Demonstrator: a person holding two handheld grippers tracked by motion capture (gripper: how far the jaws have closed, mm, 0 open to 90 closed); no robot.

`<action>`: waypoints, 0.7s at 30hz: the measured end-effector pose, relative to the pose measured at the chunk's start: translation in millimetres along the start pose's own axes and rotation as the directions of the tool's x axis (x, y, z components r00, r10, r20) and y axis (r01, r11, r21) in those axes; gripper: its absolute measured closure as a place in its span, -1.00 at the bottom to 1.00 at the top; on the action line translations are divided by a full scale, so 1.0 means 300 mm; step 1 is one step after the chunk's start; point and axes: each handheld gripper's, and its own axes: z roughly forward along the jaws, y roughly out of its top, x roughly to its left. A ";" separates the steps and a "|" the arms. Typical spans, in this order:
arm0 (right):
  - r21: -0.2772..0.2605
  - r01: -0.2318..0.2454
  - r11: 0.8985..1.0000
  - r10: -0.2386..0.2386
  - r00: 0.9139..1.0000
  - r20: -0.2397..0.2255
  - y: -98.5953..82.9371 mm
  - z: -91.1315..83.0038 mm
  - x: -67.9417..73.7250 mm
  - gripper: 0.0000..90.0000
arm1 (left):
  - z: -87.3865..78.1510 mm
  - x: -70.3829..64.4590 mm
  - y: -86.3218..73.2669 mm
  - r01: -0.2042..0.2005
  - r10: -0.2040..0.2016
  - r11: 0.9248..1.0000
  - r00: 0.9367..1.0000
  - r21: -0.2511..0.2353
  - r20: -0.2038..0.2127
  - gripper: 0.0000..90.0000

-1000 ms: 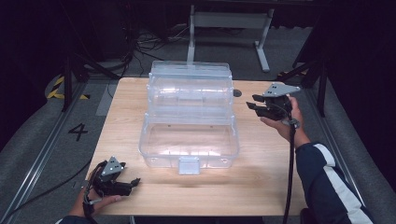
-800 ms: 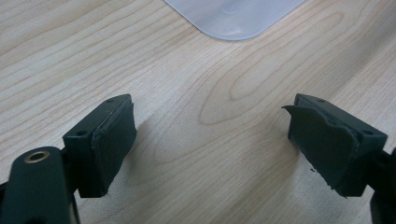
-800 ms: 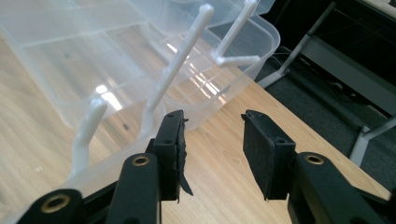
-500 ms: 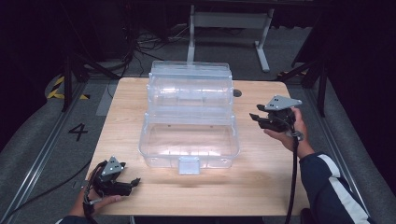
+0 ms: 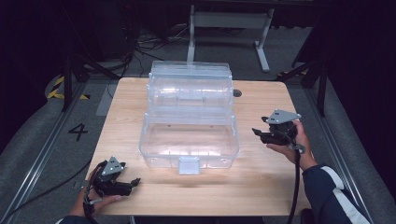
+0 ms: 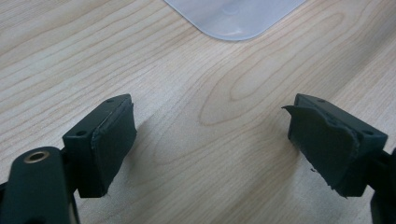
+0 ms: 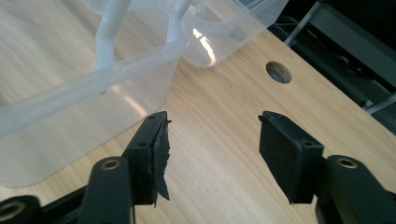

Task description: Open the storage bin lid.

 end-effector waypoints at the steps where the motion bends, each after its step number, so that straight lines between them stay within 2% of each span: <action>1: 0.000 0.000 1.000 0.000 1.000 0.000 0.000 0.000 0.000 -0.06 | 0.001 0.001 0.000 -0.002 0.002 1.000 1.000 0.000 0.002 -0.66; 2: 0.007 -0.003 1.000 0.003 1.000 0.002 -0.008 0.000 0.004 -0.07 | 0.000 0.003 0.002 -0.014 0.014 1.000 1.000 0.003 -0.002 -0.66; 17: 0.062 -0.027 0.998 0.025 0.999 0.037 -0.126 -0.006 0.056 -0.20 | 0.003 0.001 0.003 -0.002 0.002 1.000 1.000 0.002 0.005 -0.66; 21: 0.063 -0.054 0.997 0.052 0.998 0.038 -0.164 -0.007 0.068 -0.24 | 0.003 0.002 0.003 -0.005 0.005 1.000 1.000 0.003 0.006 -0.66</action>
